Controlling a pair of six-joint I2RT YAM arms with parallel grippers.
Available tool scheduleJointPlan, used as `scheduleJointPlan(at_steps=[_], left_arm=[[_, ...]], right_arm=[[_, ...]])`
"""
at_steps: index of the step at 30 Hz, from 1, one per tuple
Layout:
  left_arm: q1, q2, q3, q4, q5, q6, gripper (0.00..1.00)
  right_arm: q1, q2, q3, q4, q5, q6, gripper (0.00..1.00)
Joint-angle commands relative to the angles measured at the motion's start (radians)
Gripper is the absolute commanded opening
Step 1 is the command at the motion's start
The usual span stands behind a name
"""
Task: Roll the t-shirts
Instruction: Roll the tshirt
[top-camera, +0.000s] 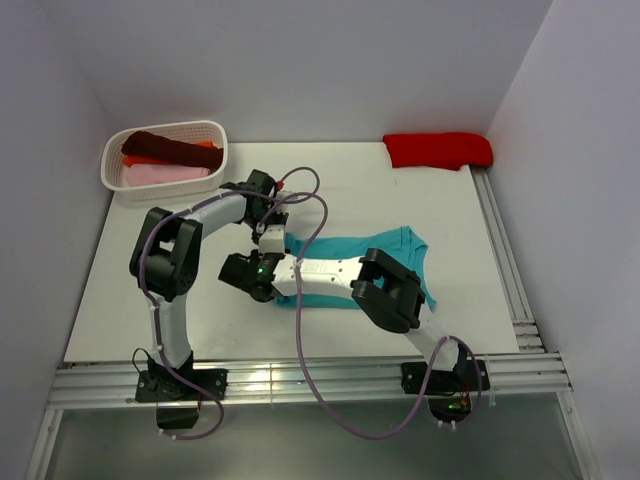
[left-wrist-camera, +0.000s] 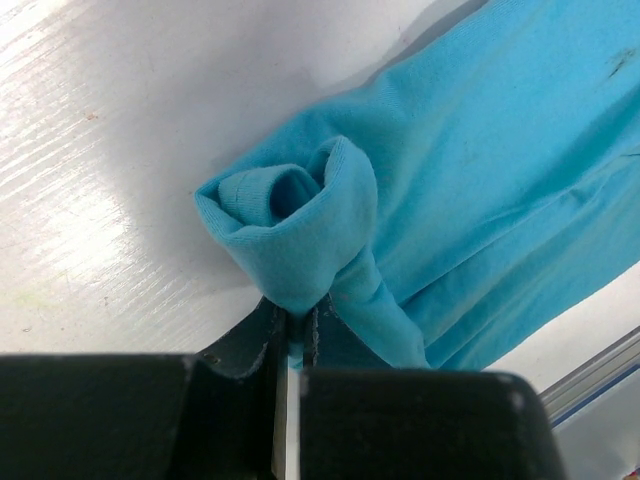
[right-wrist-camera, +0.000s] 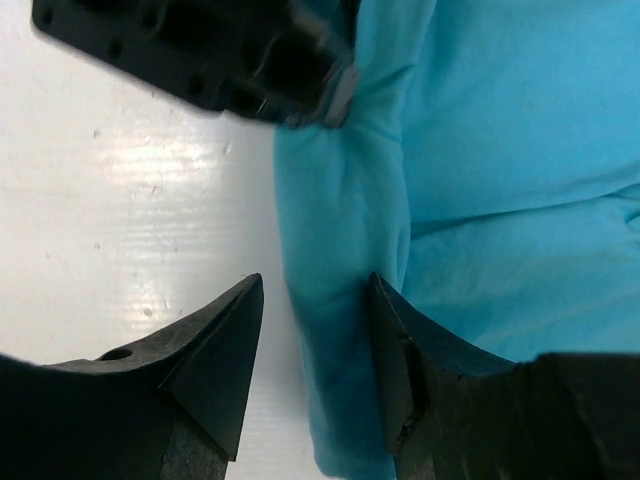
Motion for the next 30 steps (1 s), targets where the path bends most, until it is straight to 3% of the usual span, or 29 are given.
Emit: scheduleJointPlan(at_steps=[1,11,14,16,19,24,26,30], left_arm=[[0.005,0.029,0.017,-0.018,-0.102,0.042,0.03],[0.003,0.054,0.043,-0.033,-0.113,0.042,0.06],[0.003,0.060,0.054,-0.038,-0.113,0.038,0.06],[0.003,0.061,0.060,-0.038,-0.111,0.036,0.09],[0.003,0.061,0.071,-0.047,-0.106,0.037,0.13],[0.005,0.054,0.098,-0.061,-0.079,0.042,0.28],[0.008,0.052,0.127,-0.075,-0.059,0.042,0.32],[0.032,0.045,0.184,-0.117,0.038,0.080,0.51]], right_arm=[[0.032,0.035,0.056,-0.117,0.030,0.038,0.54],[0.073,0.073,0.045,-0.242,-0.001,0.131,0.53],[0.073,0.076,0.034,-0.236,-0.011,0.139,0.47],[0.073,0.072,0.019,-0.221,-0.022,0.136,0.37],[0.073,0.035,-0.038,-0.149,-0.034,0.119,0.24],[0.058,-0.143,-0.267,0.160,-0.103,0.090,0.10],[0.033,-0.232,-0.355,0.332,-0.145,0.093,0.09],[-0.007,-0.336,-0.571,0.556,-0.249,0.134,0.08]])
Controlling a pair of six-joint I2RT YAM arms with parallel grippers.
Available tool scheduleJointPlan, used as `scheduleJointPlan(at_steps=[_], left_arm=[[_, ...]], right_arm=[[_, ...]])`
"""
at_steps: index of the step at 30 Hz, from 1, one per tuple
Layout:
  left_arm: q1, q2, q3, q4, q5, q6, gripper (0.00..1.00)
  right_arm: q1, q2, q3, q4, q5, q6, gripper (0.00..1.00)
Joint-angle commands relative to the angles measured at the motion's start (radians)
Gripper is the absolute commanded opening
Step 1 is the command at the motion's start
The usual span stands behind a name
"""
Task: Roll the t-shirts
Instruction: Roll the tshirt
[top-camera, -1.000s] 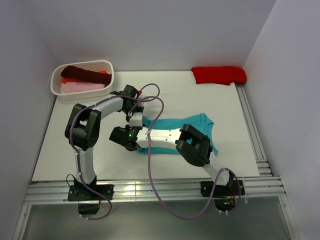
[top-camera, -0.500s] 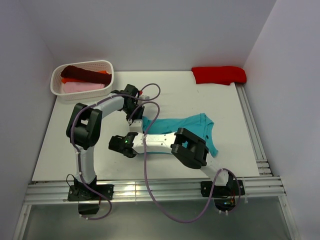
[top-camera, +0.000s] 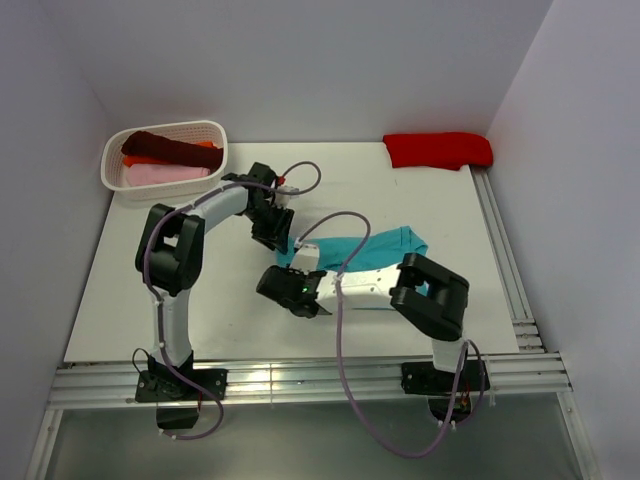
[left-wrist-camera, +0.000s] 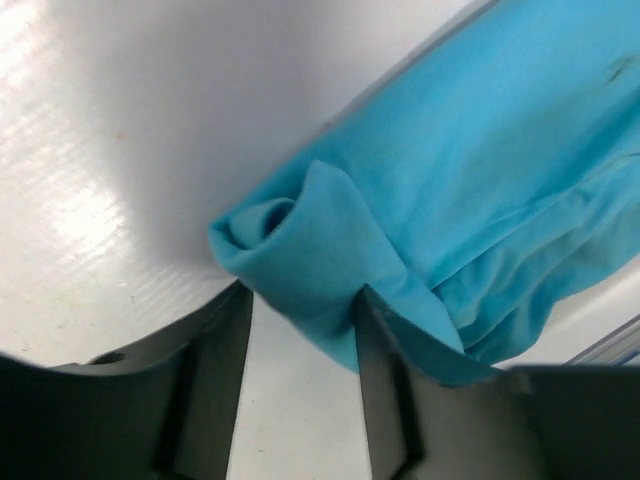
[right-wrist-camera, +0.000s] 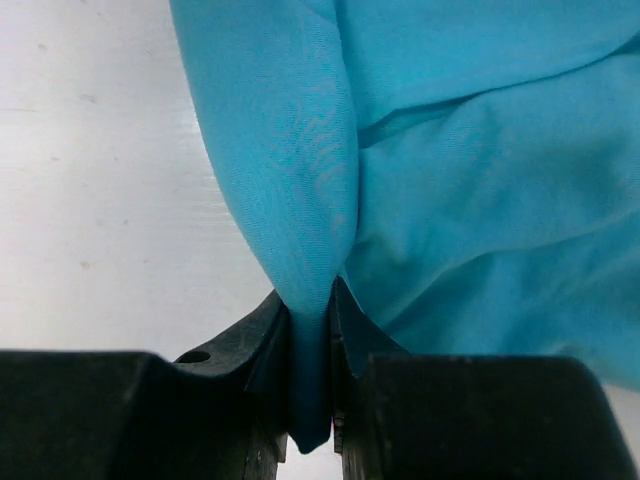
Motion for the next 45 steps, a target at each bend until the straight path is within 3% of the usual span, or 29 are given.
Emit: scheduleJointPlan(at_steps=[1,5,11,17,25,34,37,38,40,42,45], left_arm=[[0.032,-0.011,0.086,-0.014,0.071,0.056,0.53],[0.061,-0.033,0.123,-0.050,0.175,0.077,0.62],[0.150,-0.062,0.051,-0.079,0.350,0.139,0.64],[0.170,-0.050,-0.093,0.004,0.459,0.182,0.64],[0.172,0.013,-0.195,0.179,0.556,0.098,0.63],[0.161,0.004,-0.195,0.243,0.502,-0.003,0.51],[0.150,0.002,-0.181,0.225,0.461,-0.010,0.37],[0.141,-0.002,-0.179,0.222,0.402,-0.017,0.23],[0.117,-0.016,-0.178,0.207,0.355,-0.016,0.07],[0.100,-0.034,-0.178,0.200,0.256,-0.022,0.00],[0.069,-0.045,-0.161,0.174,0.127,-0.027,0.00]], right_arm=[[-0.031,-0.104,-0.123,0.292,-0.120,0.059,0.08],[-0.059,-0.165,-0.328,0.561,-0.197,0.134,0.08],[-0.111,-0.155,-0.548,1.006,-0.294,0.272,0.08],[-0.142,-0.038,-0.643,1.369,-0.366,0.386,0.09],[-0.143,0.120,-0.668,1.624,-0.413,0.498,0.07],[-0.142,0.103,-0.666,1.548,-0.418,0.484,0.07],[-0.143,0.080,-0.642,1.453,-0.425,0.458,0.10],[-0.143,0.072,-0.634,1.421,-0.427,0.447,0.13],[-0.145,0.040,-0.605,1.295,-0.426,0.411,0.17],[-0.142,-0.001,-0.577,1.195,-0.421,0.363,0.25],[-0.137,-0.055,-0.545,1.051,-0.407,0.313,0.36]])
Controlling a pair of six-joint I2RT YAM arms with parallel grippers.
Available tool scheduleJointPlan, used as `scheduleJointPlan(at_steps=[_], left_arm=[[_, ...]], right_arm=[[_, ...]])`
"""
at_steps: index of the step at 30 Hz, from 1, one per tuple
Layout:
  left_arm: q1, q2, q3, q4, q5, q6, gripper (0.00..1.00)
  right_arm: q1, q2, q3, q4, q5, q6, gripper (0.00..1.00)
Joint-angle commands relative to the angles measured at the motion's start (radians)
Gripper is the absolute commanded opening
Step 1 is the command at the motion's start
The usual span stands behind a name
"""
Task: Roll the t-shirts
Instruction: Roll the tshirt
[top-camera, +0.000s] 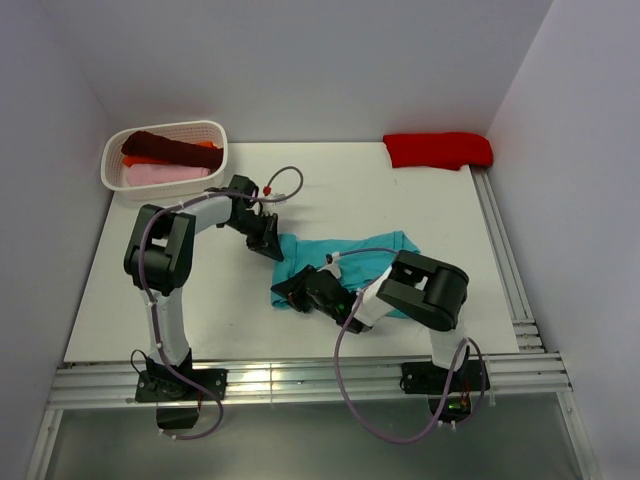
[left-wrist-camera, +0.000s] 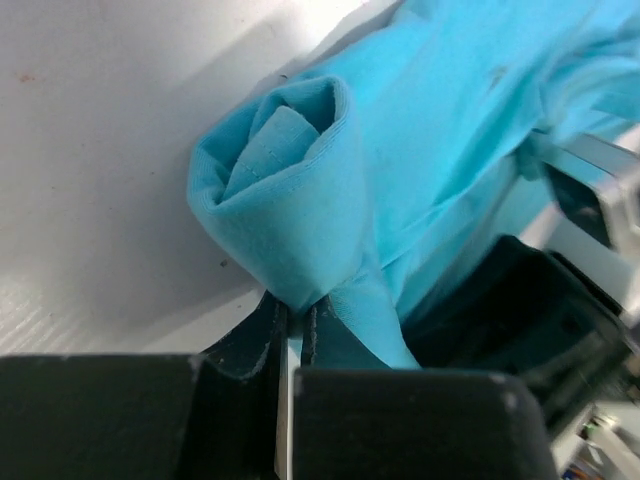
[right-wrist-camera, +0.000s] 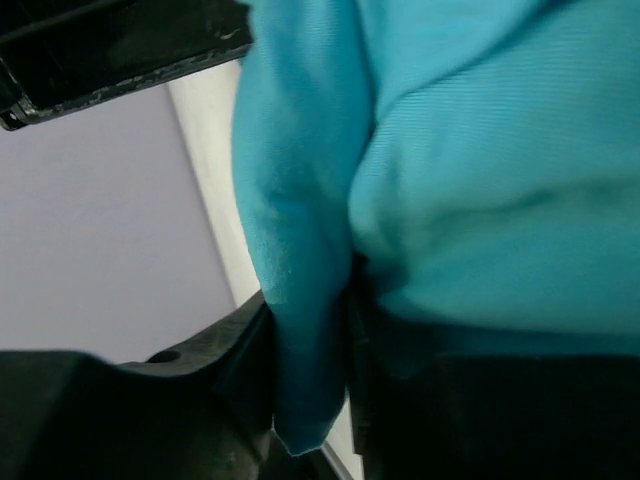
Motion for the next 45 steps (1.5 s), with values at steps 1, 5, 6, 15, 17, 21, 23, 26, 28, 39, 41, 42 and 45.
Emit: scheduleJointPlan(at_steps=[1,5,6,15,17,21,23,26,28,39,41,42,45], left_arm=[[-0.046,-0.025,0.032,-0.003,-0.237,0.004,0.00],[-0.069,-0.024,0.043,-0.020,-0.310,0.003,0.00],[-0.072,-0.024,0.044,-0.021,-0.332,0.001,0.00],[-0.089,-0.024,0.052,-0.029,-0.381,0.006,0.00],[-0.091,-0.024,0.051,-0.028,-0.395,0.009,0.00],[-0.094,-0.025,0.048,-0.029,-0.407,0.019,0.00],[-0.095,-0.027,0.046,-0.031,-0.413,0.021,0.00],[-0.097,-0.027,0.051,-0.038,-0.413,0.027,0.00],[-0.101,-0.033,0.049,-0.038,-0.416,0.027,0.00],[-0.120,-0.051,0.071,-0.066,-0.430,0.029,0.00],[-0.123,-0.050,0.074,-0.071,-0.430,0.029,0.01],[-0.121,-0.048,0.074,-0.072,-0.427,0.030,0.01],[-0.125,-0.044,0.081,-0.081,-0.427,0.032,0.01]], right_arm=[[0.016,-0.087,0.044,-0.255,-0.004,-0.097,0.39],[0.038,-0.128,0.039,-0.311,-0.009,-0.117,0.48],[0.044,-0.138,0.030,-0.305,-0.013,-0.111,0.48],[0.115,-0.194,-0.020,-0.274,0.011,-0.106,0.50],[0.116,-0.219,-0.023,-0.285,0.019,-0.117,0.50],[0.136,-0.285,0.126,-0.623,0.064,-0.186,0.49],[0.170,-0.306,0.243,-0.856,0.205,-0.230,0.54],[0.223,-0.302,0.433,-1.178,0.325,-0.259,0.55],[0.233,-0.296,0.522,-1.301,0.371,-0.273,0.55],[0.184,-0.044,0.869,-1.483,0.632,-0.460,0.50],[0.171,-0.001,0.892,-1.460,0.660,-0.502,0.49],[0.167,0.011,0.901,-1.452,0.661,-0.510,0.49],[0.155,0.065,0.946,-1.457,0.698,-0.534,0.48]])
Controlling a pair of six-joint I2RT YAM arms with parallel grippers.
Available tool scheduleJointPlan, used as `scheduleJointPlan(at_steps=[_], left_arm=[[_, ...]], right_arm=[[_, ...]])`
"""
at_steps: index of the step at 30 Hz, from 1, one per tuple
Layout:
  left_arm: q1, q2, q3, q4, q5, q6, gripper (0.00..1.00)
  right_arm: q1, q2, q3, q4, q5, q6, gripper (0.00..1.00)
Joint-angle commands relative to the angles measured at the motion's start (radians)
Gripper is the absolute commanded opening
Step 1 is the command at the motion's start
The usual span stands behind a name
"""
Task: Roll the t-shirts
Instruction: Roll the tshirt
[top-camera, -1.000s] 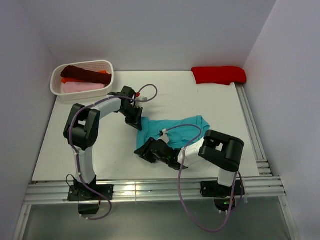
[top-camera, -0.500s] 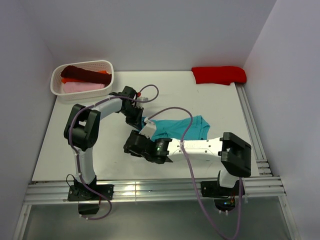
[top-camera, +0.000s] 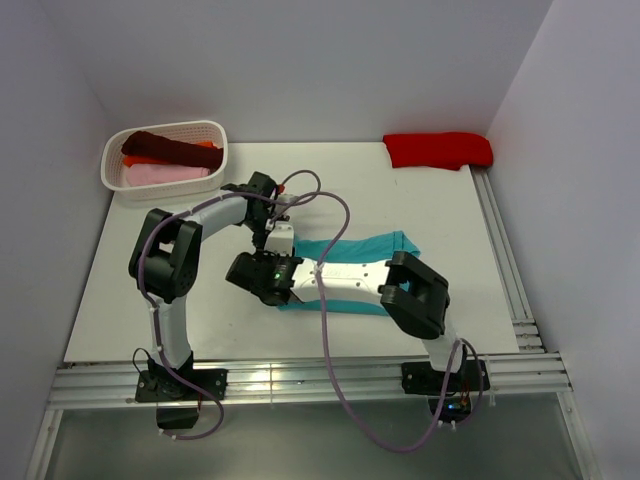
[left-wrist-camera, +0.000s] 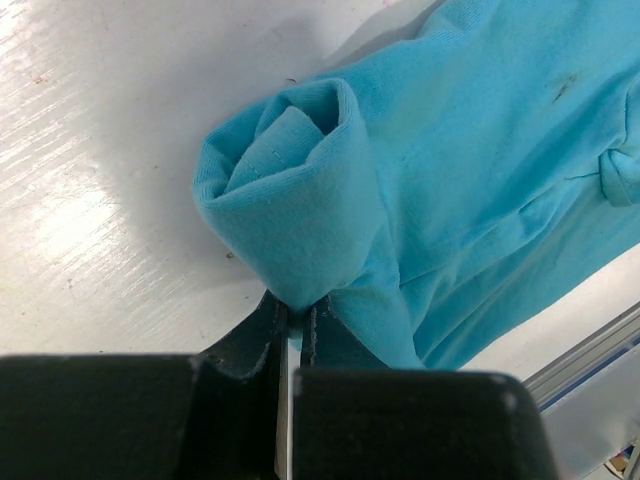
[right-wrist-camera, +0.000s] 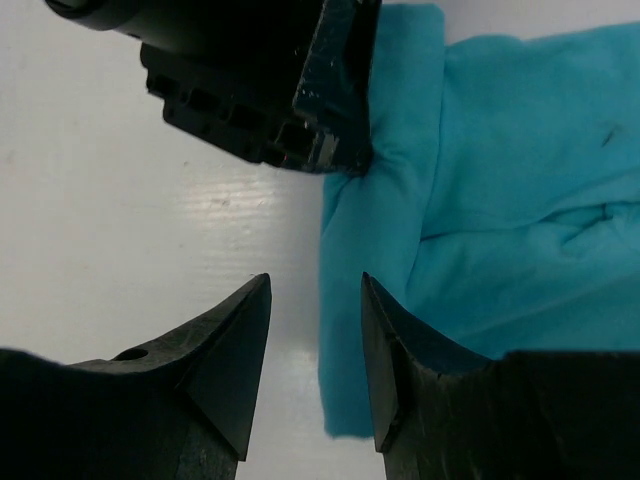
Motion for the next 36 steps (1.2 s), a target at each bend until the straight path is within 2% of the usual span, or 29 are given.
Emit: scheduleJointPlan(at_steps=[1,7,17,20,25,36], left_arm=[[-0.004,0.000,0.018,0.000,-0.102,0.042,0.01],[-0.007,0.010,0.031,-0.008,-0.104,0.042,0.01],[-0.011,0.019,0.044,-0.012,-0.106,0.039,0.01],[-0.011,0.023,0.049,-0.012,-0.104,0.039,0.02],[-0.013,0.030,0.058,-0.018,-0.102,0.038,0.09],[-0.013,0.060,0.098,-0.037,-0.101,0.032,0.17]], right_arm=[[-0.015,0.044,0.084,-0.037,0.124,-0.066,0.48],[-0.018,0.158,0.166,-0.086,0.110,-0.089,0.48],[0.008,0.262,0.258,-0.339,0.095,0.060,0.48],[0.017,0.274,0.252,-0.353,0.070,0.080,0.49],[0.023,0.291,0.247,-0.375,0.020,0.103,0.49],[0.037,0.307,0.225,-0.404,-0.100,0.138,0.49]])
